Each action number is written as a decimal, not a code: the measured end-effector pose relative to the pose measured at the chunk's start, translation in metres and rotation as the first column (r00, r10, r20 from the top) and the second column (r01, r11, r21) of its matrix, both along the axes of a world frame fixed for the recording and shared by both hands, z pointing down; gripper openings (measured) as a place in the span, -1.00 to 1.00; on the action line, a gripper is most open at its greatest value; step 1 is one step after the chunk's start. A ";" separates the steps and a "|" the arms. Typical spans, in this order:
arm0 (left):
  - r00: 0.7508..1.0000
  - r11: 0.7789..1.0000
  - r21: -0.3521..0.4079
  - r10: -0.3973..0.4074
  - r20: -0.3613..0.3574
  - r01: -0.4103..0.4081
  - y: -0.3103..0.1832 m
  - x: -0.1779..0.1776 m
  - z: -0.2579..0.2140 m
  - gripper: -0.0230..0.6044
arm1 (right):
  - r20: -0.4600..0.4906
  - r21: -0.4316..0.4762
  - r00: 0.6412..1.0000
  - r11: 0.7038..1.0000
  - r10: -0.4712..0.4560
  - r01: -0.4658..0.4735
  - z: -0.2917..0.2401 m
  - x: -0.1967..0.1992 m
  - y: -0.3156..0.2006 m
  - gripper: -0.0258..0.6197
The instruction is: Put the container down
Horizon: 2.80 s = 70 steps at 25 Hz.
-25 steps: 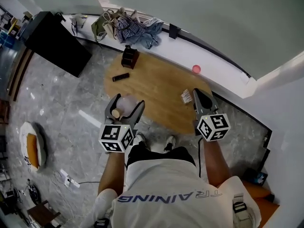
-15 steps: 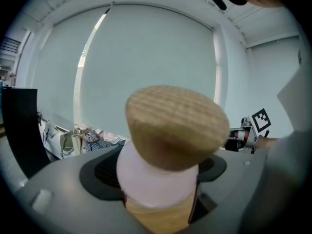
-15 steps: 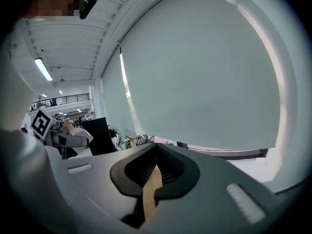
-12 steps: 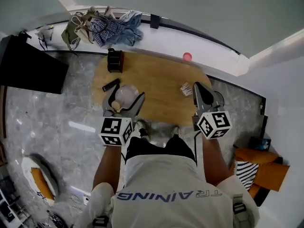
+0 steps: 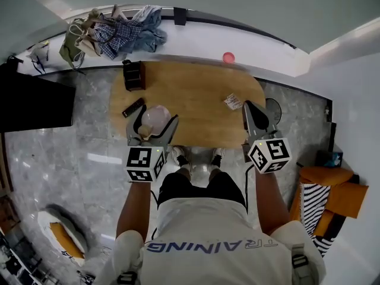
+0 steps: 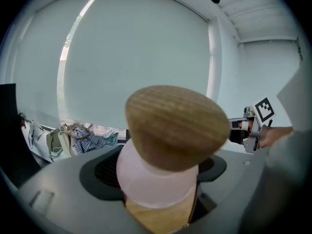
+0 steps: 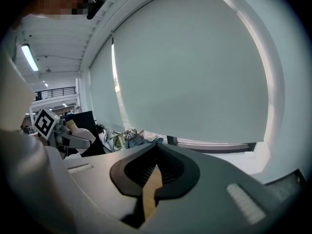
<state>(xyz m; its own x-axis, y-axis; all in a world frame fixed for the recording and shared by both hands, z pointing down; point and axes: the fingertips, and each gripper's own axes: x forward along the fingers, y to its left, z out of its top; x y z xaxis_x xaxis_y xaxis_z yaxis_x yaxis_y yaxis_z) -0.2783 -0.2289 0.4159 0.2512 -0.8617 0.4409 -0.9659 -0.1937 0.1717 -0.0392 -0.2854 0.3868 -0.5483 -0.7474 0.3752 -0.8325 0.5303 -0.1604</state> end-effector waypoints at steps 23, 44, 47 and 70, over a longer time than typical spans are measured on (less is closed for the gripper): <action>0.996 0.969 -0.231 0.089 0.024 -0.081 -0.051 0.096 0.299 0.38 | 0.065 -0.186 0.997 0.981 -0.039 0.050 0.197 0.017 -0.014 -0.87; 0.937 0.889 -0.385 0.321 0.136 -0.249 -0.075 0.161 0.479 0.38 | 0.136 -0.342 0.991 0.939 0.003 0.044 0.314 0.020 0.008 -0.87; 0.930 0.884 -0.384 0.341 0.137 -0.267 -0.072 0.166 0.482 0.38 | 0.133 -0.358 0.991 0.933 0.015 0.034 0.323 0.024 0.011 -0.87; 0.924 0.883 -0.398 0.340 0.175 -0.249 -0.063 0.166 0.494 0.38 | 0.121 -0.376 0.993 0.926 0.010 0.036 0.325 0.028 0.033 -0.87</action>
<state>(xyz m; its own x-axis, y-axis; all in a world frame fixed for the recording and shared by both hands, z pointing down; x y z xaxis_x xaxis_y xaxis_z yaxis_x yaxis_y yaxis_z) -0.1122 -0.2924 0.9098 0.3193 -0.5327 0.7838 -0.8940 -0.4437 0.0627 -0.0107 -0.2522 0.7115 -0.6149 -0.5556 0.5596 -0.7885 0.4217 -0.4477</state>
